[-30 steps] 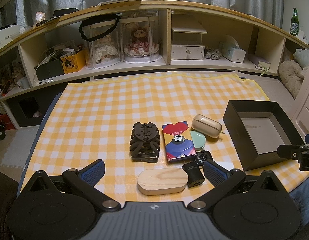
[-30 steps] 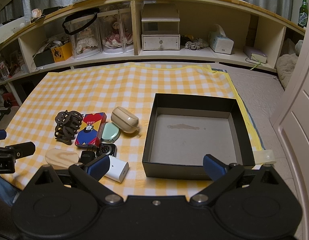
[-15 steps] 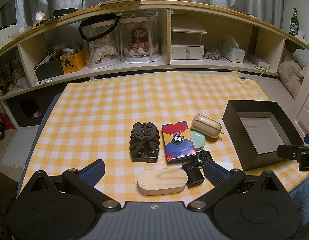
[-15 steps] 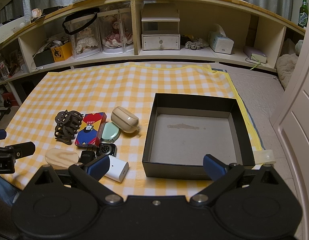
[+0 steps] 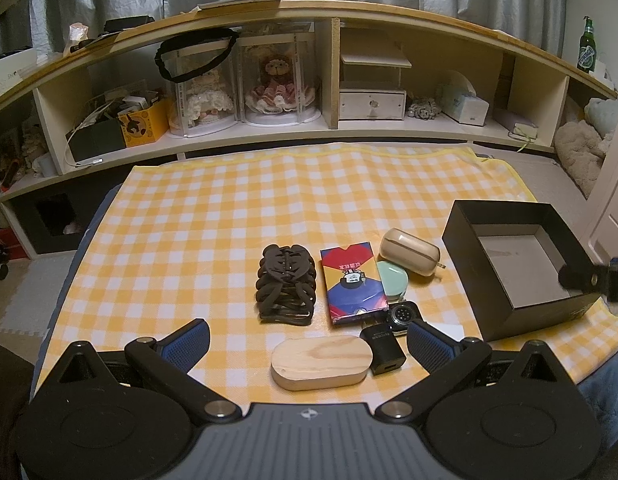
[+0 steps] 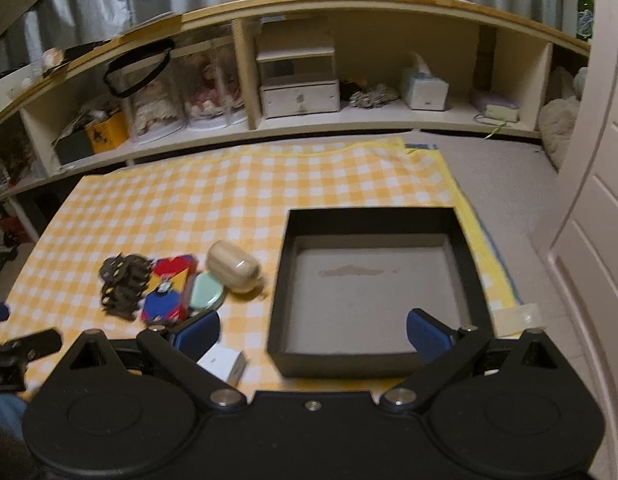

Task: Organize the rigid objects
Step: 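Move the left tool down onto the black hair claw clip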

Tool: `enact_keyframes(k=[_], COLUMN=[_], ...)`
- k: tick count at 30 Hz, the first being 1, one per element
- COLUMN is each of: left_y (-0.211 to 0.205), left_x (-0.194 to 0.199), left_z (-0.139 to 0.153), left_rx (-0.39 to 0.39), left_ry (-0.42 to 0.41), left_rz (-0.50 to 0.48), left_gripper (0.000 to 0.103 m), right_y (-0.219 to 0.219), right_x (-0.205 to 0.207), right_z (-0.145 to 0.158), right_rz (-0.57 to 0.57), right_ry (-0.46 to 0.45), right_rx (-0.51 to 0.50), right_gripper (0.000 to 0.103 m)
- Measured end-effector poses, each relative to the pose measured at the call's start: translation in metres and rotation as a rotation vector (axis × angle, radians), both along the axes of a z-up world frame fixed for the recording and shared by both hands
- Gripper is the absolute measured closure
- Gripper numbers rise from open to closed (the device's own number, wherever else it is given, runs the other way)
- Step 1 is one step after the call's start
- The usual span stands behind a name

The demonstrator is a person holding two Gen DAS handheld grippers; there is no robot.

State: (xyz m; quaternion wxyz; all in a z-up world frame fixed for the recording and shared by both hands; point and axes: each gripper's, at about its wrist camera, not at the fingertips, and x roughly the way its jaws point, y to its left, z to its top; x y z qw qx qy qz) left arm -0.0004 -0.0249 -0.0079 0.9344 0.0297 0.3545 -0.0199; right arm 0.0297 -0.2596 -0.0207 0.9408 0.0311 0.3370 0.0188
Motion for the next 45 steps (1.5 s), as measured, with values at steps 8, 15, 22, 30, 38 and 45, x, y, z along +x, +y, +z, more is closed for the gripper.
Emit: enact_keyframes(k=[8,15,22,30,38,45], left_y=[0.001,-0.002,0.006,0.005,0.003,-0.002], left_x=[-0.001,-0.002,0.0,0.006,0.019,0.044], left_z=[0.001,-0.002,-0.003,-0.011,-0.016,-0.008], left_rx=[-0.003,-0.008,-0.067,-0.142,-0.193,-0.138], left_ry=[0.0,-0.003,0.003,0.045,0.08,0.06], left_rz=[-0.001,-0.016,-0.026,-0.058,-0.09,-0.12], left_gripper=[0.0,0.0,0.0,0.0,0.0,0.0], right_y=[-0.044,-0.094,-0.129,-0.124,-0.121,-0.126], right_x=[0.045,0.089,0.118,0.136,0.116,0.104], right_z=[0.005,-0.012,-0.047,-0.074,-0.075,-0.074], right_rz=[-0.112,-0.23,-0.274,-0.194,-0.101,-0.074], right_ry=[-0.015,0.039,0.164,0.247,0.24,0.25], right_rx=[-0.043,-0.056,0.001,-0.022,-0.065,-0.08], right_gripper=[0.02,0.031,0.047,0.089,0.1,0.1])
